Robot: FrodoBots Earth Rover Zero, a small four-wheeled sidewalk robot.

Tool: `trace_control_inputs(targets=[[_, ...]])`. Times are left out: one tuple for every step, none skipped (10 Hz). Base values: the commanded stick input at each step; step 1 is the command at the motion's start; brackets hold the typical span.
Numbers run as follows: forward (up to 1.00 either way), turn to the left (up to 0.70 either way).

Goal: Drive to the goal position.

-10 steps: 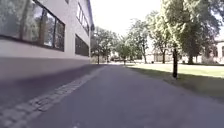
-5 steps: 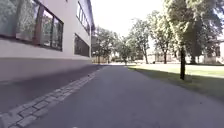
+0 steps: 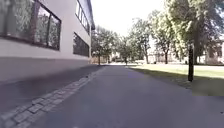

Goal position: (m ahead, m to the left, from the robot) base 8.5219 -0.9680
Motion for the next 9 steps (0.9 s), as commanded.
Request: trace_control_inputs(targets=[[0.85,0.00],[0.85,0.00],[0.85,0.00],[0.85,0.00],[0.85,0.00],[0.85,0.00],[0.85,0.00],[0.85,0.00],[0.85,0.00]])
